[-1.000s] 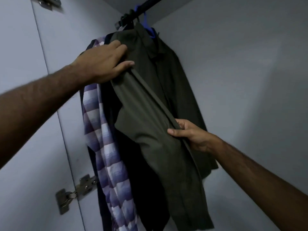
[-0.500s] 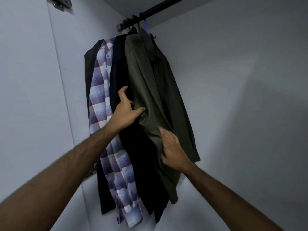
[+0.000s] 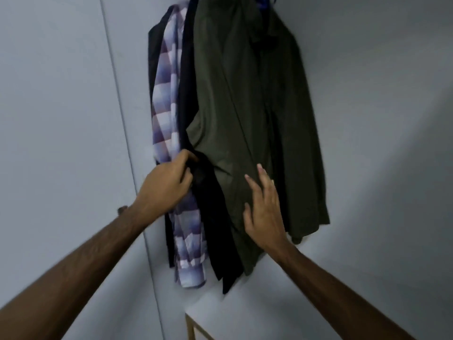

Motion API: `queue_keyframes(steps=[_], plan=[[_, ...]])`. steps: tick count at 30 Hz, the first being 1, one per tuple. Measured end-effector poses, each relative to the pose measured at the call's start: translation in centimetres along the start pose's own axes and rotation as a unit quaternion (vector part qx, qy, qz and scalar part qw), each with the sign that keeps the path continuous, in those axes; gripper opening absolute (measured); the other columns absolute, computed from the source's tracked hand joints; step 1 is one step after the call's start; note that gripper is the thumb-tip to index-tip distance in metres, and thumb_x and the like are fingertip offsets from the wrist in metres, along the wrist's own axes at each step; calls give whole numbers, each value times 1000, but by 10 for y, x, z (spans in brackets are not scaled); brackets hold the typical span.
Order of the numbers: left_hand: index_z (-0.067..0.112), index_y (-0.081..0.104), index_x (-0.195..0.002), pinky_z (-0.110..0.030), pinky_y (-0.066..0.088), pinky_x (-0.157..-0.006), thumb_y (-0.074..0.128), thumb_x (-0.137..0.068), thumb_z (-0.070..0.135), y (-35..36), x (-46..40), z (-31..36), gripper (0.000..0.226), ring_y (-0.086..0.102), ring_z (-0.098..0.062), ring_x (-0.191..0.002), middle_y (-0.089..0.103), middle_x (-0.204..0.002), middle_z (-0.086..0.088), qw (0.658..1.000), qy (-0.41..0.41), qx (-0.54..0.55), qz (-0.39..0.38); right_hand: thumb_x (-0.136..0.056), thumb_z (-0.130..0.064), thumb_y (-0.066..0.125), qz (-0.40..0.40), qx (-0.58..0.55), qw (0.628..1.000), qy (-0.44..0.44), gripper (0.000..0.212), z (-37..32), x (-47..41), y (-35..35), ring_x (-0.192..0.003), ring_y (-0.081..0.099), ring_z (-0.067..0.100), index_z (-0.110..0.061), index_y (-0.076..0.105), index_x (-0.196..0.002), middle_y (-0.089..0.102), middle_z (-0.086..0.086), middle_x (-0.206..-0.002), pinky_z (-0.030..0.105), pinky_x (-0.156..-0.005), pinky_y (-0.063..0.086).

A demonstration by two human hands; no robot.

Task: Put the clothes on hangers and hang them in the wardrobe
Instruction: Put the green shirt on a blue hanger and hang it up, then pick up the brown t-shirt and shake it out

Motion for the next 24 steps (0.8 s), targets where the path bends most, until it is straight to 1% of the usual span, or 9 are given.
queue_keyframes(steps=[2,4,6,8,10,12,16,20,24], plan=[[21,53,-125,-43,45,-78,43,-90,24,13,36,-1,36,65,-34,-98,68,-113,-5,991,31,-125,-27,-87,-6,64,-3,-22,995,-101,67,-37,12,11,-154,20,30,-1,41,-150,25,17,-165,56,-123,22],[18,55,-130,-45,43,-88,49,-86,28,24,80,-9,46,60,-33,-114,61,-129,-6,976,55,-209,-36,-92,-18,63,-59,-26,981,-183,68,-70,30,36,-155,20,29,-2,38,-153,26,17,-165,54,-123,21],[11,51,-140,-50,39,-106,52,-89,31,30,134,-25,55,45,-33,-137,47,-150,-12,966,32,-252,-56,-94,-26,62,-121,-47,969,-210,72,-97,55,65,-156,15,28,-6,33,-157,21,15,-167,53,-124,19],[7,40,-150,-55,27,-117,48,-95,34,29,195,-43,62,23,-33,-151,26,-163,-14,954,-15,-283,-99,-91,-25,60,-194,-78,954,-214,77,-128,88,95,-157,9,25,-8,27,-159,14,12,-169,52,-126,15],[6,30,-155,-58,19,-120,44,-99,39,19,258,-58,67,7,-32,-155,10,-167,-14,938,-67,-308,-145,-89,-19,60,-261,-131,928,-233,80,-166,126,120,-158,3,24,-9,25,-160,9,10,-170,52,-126,12],[7,20,-158,-58,16,-121,39,-102,45,-1,319,-71,71,1,-32,-155,2,-168,-14,918,-123,-330,-181,-90,-19,60,-308,-177,896,-268,80,-210,163,138,-158,2,24,-9,23,-160,7,10,-170,52,-126,14],[8,10,-160,-59,14,-121,32,-104,55,-56,443,-86,76,-3,-32,-155,-3,-167,-15,869,-242,-365,-230,-99,-42,53,-377,-250,829,-329,82,-310,222,159,-158,1,22,-9,12,-162,3,9,-171,50,-126,15],[10,13,-160,-59,12,-121,31,-101,60,-130,564,-87,79,-3,-33,-155,-1,-167,-15,808,-364,-395,-242,-100,-56,47,-425,-327,754,-379,86,-426,274,165,-158,2,19,-11,9,-163,4,6,-171,46,-128,9],[10,23,-158,-61,14,-120,35,-98,61,-217,682,-73,80,3,-34,-154,6,-167,-15,743,-461,-417,-247,-99,-61,44,-446,-358,695,-435,87,-554,339,153,-157,3,18,-13,9,-163,5,5,-171,44,-128,7]])
Point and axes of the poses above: each hand's wrist, its own x-axis away from the middle knuckle, its own y-axis out of the palm, z = x × y, the point moved 5 cm from there along -x, towards the middle knuckle
